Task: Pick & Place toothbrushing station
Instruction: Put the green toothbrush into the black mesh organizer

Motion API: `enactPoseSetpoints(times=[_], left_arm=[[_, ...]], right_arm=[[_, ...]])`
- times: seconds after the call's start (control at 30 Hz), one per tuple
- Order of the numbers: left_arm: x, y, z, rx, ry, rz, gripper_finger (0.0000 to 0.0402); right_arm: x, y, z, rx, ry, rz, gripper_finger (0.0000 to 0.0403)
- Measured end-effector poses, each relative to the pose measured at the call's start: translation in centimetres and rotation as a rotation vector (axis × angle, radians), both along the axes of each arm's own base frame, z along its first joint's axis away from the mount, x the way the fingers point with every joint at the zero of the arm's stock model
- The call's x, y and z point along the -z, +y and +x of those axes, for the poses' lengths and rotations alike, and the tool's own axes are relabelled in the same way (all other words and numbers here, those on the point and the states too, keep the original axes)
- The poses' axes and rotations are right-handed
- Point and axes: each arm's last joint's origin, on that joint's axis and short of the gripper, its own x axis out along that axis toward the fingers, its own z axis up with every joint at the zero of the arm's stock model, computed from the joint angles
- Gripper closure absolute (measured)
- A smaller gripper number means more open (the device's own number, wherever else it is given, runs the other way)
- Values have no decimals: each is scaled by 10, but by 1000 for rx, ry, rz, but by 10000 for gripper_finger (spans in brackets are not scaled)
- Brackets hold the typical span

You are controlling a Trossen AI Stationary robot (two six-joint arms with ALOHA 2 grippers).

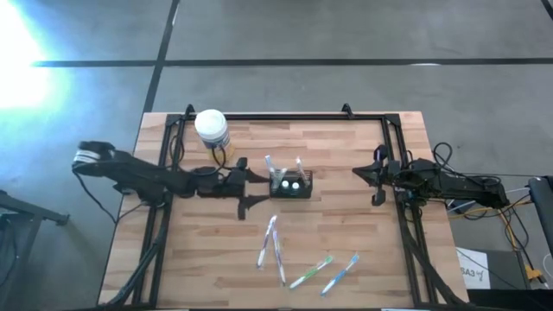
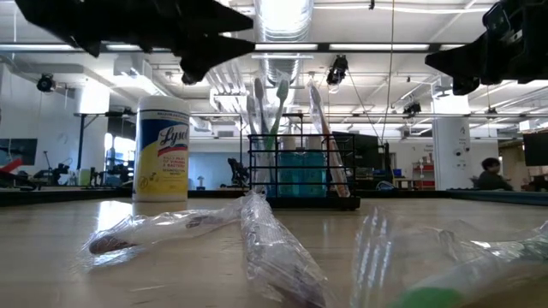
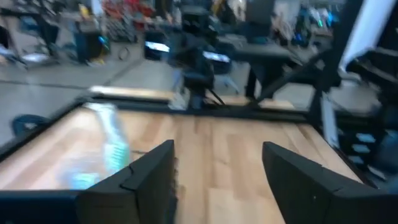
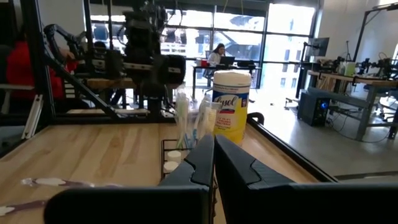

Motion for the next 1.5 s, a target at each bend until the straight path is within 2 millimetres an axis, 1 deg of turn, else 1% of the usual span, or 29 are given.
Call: enactPoseSetpoints(times=[0.07, 0.17, 0.3, 0.4, 0.43, 0.53, 0.73, 0.83, 0.9, 1.0, 1.17, 1.27, 1.37, 1.5], left_arm=[[-6, -8, 1, 31, 44, 5, 177], [-15, -22, 3, 80, 111, 16, 224], [-28, -41, 13, 127, 183, 30, 313], [-37, -55, 26, 156, 228, 21, 381], [-40, -58, 32, 161, 243, 5, 390], [-46, -70, 51, 183, 312, -62, 389], [-47, -98, 95, 180, 483, -148, 397], [-43, -109, 119, 148, 564, -210, 389], [-40, -116, 135, 124, 616, -236, 372], [-32, -125, 159, 89, 680, -271, 335], [-3, -142, 198, 96, 809, -347, 262], [16, -151, 216, 127, 896, -408, 217], [33, -159, 232, 138, 965, -433, 181], [43, -172, 247, 151, 993, -442, 155]], right_arm=[[2, 0, 0, 0, 6, -1, 394], [3, 0, 1, 1, 7, -1, 394], [3, 0, 1, 1, 9, -1, 394], [6, 0, 1, 0, 14, 14, 394], [8, 0, 2, -1, 17, 30, 394], [10, 0, 2, -5, 19, 93, 394], [16, 0, 3, -20, 43, 158, 394], [22, 0, 3, -20, 93, 185, 394], [23, 1, 3, -22, 108, 198, 394], [23, 1, 3, -54, 112, 201, 394], [24, 2, 3, -64, 118, 205, 394], [24, 2, 3, -65, 118, 201, 394], [24, 2, 3, -67, 118, 202, 394], [24, 2, 3, -67, 117, 204, 394]])
